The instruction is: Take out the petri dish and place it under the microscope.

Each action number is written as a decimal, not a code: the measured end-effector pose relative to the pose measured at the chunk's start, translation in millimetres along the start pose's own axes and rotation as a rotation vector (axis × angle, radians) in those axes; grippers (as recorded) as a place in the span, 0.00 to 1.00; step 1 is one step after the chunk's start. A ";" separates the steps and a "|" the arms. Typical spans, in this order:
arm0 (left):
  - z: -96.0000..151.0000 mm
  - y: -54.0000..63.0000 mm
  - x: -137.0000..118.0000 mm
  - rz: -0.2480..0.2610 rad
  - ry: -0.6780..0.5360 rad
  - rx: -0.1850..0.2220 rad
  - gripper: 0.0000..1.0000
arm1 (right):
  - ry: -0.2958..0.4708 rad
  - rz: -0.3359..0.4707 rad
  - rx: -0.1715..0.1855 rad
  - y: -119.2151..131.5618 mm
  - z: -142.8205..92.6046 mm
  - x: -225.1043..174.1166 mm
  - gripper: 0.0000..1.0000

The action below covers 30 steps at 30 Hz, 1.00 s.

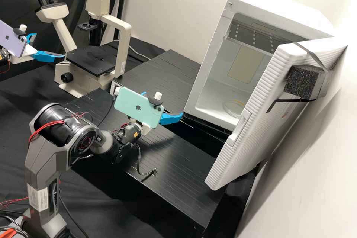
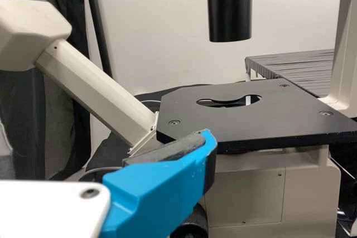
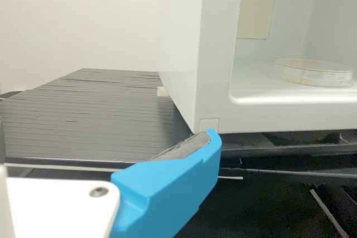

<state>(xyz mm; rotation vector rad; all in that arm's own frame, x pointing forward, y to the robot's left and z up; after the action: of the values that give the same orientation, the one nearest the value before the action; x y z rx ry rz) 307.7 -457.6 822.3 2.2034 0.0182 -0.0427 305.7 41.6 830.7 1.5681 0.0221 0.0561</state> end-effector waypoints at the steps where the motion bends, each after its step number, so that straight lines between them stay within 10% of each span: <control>1: 0.0 0.0 0.0 0.000 0.000 0.000 1.00 | 0.000 0.000 0.000 0.0 0.0 0.0 1.00; 15: 0.0 0.0 0.0 0.000 0.000 0.000 1.00 | 0.014 0.037 -0.020 4.5 11.6 -12.7 1.00; 30: 0.0 0.0 0.0 0.000 0.000 0.000 1.00 | -0.085 0.250 0.013 66.8 74.8 -44.1 1.00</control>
<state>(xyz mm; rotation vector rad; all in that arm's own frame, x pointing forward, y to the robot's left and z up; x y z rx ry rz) 307.7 -457.6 822.3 2.2034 0.0182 -0.0427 263.9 -35.2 896.7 1.5782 -0.2412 0.1863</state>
